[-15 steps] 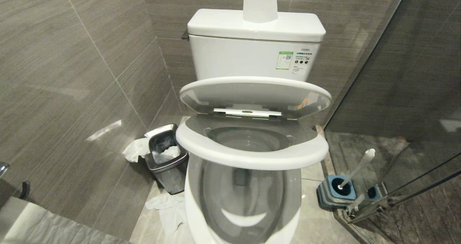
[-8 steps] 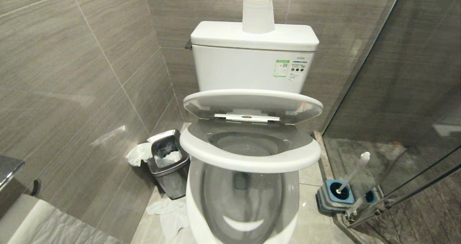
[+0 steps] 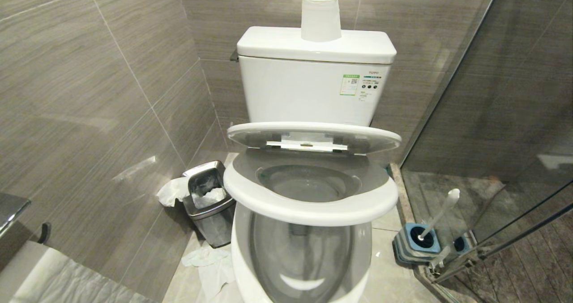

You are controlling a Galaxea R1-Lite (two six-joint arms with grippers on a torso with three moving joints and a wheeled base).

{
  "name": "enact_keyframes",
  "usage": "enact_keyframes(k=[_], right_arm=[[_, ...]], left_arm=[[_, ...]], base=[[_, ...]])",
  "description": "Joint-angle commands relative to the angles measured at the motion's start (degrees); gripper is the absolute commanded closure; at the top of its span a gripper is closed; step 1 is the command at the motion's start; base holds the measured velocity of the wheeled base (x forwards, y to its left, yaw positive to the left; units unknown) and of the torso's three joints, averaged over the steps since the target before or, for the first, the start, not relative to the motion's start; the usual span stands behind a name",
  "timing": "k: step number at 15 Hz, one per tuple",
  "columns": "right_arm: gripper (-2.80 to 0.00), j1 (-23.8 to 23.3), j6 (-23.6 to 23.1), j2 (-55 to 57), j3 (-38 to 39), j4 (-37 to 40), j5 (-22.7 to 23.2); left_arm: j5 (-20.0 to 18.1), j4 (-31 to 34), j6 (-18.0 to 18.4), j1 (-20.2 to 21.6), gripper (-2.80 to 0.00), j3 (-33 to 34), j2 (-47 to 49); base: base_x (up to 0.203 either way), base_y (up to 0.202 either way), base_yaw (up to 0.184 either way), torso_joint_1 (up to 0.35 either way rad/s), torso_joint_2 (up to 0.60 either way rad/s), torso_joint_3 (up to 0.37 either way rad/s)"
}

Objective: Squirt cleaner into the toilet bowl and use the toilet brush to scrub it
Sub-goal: Close the toilet lid

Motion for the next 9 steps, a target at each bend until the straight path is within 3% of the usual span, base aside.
enact_keyframes(k=[1,3,4,5,7,8,9], right_arm=[[0.00,0.00,-0.01,0.05,0.01,0.00,-0.04],[0.00,0.00,-0.01,0.05,0.07,0.00,-0.01],[0.00,0.00,-0.01,0.05,0.10,0.00,-0.01],[0.00,0.00,-0.01,0.05,0.01,0.00,0.05],[0.00,0.00,-0.01,0.05,0.01,0.00,0.05],[0.00,0.00,-0.01,0.05,0.01,0.00,0.05],[0.00,0.00,-0.01,0.05,0.01,0.00,-0.04]], left_arm=[[3.57,8.30,-0.04,3.54,0.00,-13.00,7.10],[9.67,18.47,1.53,4.38,0.00,-25.16,12.31],[12.44,24.99,4.31,4.40,0.00,-30.13,14.49],[16.43,32.66,11.36,3.96,0.00,-33.67,16.26],[30.51,41.59,31.65,-1.28,0.00,-35.53,18.05],[36.20,43.68,36.25,-6.60,0.00,-35.88,18.47],[40.70,45.18,38.55,-12.12,0.00,-36.13,18.86]], base=[[0.000,0.000,0.000,0.000,0.00,0.000],[0.000,0.000,0.000,0.000,0.00,0.000],[0.000,0.000,0.000,0.000,0.00,0.000],[0.000,0.000,0.000,0.000,0.00,0.000],[0.000,0.000,0.000,0.000,0.00,0.000],[0.000,0.000,0.000,0.000,0.00,0.000],[0.000,0.000,0.000,0.000,0.00,0.000]])
